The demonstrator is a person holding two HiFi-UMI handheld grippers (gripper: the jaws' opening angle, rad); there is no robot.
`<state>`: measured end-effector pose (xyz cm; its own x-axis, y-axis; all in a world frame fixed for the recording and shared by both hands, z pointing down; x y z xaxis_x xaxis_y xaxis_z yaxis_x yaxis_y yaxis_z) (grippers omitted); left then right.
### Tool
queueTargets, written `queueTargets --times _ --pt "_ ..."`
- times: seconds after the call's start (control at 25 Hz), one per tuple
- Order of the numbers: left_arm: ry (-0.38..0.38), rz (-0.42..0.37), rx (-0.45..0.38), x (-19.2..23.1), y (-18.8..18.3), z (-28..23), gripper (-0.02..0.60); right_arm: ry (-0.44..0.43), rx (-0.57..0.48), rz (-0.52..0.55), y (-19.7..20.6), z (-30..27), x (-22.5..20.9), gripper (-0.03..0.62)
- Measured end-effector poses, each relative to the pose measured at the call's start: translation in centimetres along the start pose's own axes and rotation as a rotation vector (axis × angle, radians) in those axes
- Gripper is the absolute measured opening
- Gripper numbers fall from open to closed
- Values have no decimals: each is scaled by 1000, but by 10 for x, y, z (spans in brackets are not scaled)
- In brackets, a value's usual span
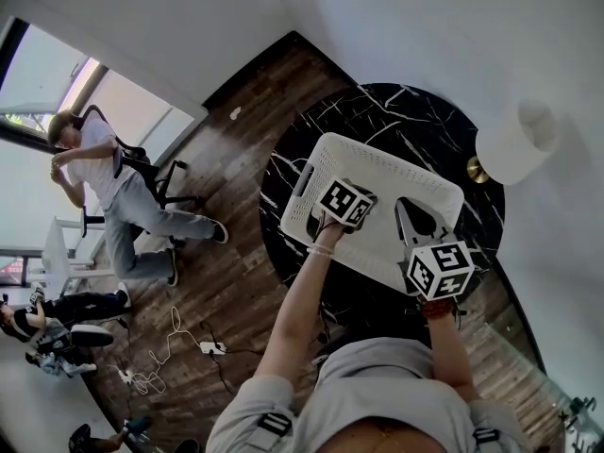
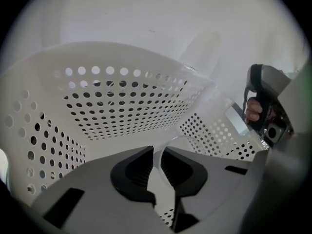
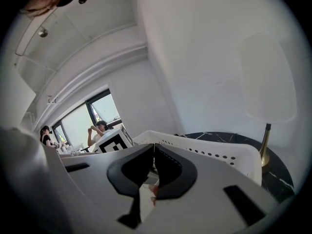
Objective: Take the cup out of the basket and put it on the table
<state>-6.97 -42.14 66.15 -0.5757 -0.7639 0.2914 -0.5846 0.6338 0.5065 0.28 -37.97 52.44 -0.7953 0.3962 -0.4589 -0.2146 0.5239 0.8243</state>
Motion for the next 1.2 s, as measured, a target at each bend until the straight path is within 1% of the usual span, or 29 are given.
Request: queueTargets --times 0.44,0.68,0.84,1.08,1.2 --pt "31 5 -94 -17 -23 16 55 27 -14 11 -5 8 -11 11" --pt "46 10 -155 -27 -31 32 55 37 -22 17 -7 13 -8 11" --pt "23 2 -194 -31 -40 47 55 45 -22 19 -7 16 -10 11" --pt "43 50 -282 -37 -44 63 55 45 -27 22 -9 20 -7 11" --pt "51 63 -313 -42 -44 70 55 40 -28 27 -9 22 -3 11"
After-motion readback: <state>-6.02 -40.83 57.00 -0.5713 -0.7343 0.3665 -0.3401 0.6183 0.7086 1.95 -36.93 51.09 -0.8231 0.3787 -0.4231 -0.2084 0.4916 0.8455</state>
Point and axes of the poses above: the fingertips, and each gripper's own axes: z backward along the fingers, x to its left, y out of its underside, the point moved 2 cm from there along z, backward along the fingers, and after that the axes turned 6 degrees about -z, right-handed, at the moved point
